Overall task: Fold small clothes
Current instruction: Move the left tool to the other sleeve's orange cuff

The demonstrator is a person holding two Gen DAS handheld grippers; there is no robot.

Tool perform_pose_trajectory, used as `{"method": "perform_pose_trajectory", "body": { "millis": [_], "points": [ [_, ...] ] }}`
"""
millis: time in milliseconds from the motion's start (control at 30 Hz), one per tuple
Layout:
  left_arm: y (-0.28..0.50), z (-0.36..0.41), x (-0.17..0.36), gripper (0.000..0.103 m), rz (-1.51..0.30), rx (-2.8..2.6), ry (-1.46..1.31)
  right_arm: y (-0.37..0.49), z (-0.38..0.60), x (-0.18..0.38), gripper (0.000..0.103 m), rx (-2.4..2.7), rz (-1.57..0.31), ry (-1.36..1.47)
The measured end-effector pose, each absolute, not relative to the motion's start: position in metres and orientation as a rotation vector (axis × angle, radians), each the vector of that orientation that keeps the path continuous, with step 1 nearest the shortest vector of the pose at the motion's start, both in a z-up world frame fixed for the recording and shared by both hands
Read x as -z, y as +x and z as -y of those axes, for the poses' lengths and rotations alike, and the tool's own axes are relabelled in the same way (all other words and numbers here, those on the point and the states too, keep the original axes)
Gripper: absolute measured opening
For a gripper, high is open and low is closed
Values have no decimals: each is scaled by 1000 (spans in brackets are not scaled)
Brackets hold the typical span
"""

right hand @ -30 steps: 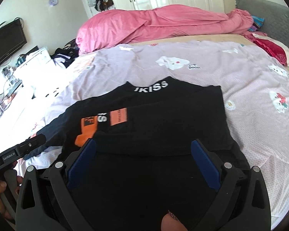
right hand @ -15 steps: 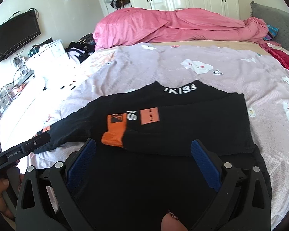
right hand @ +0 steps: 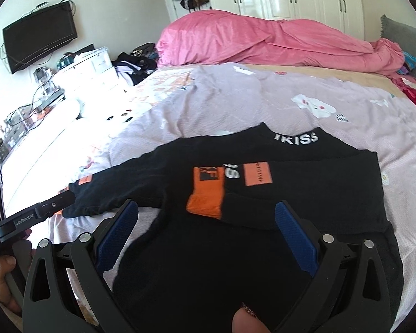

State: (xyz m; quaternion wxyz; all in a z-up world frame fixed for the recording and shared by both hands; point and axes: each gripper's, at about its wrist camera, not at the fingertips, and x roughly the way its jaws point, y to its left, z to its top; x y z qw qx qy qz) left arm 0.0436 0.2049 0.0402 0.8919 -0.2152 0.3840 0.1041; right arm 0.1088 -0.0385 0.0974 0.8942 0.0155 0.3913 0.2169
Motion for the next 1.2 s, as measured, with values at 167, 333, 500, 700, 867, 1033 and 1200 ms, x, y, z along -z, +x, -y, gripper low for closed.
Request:
{"method": "perform_pose_trajectory", "body": {
  "millis": [167, 333, 500, 700, 867, 1033, 1200],
  "points": [
    [33, -226, -39, 88, -788, -253, -470, 108, 15, -99, 98, -485, -809, 6],
    [22, -245, -37, 88, -783, -292, -494, 107, -7, -102, 98, -519, -805, -20],
    [12, -268, -32, 88, -783, -334, -530, 106, -30, -101, 98, -562, -808, -48],
    [0, -293, -24, 88, -780, -383, -565, 107, -56, -93, 98, -605, -825, -90],
    [-4, -309, -11, 88, -797, -420, -597, 107, -74, -83, 98, -634, -848, -125],
    [-6, -321, 3, 88, -811, -440, -631, 106, -85, -77, 98, -648, -870, -124],
    [-6, -331, 12, 88, -797, -443, -689, 104, -91, -71, 98, -661, -884, -134]
  ]
}}
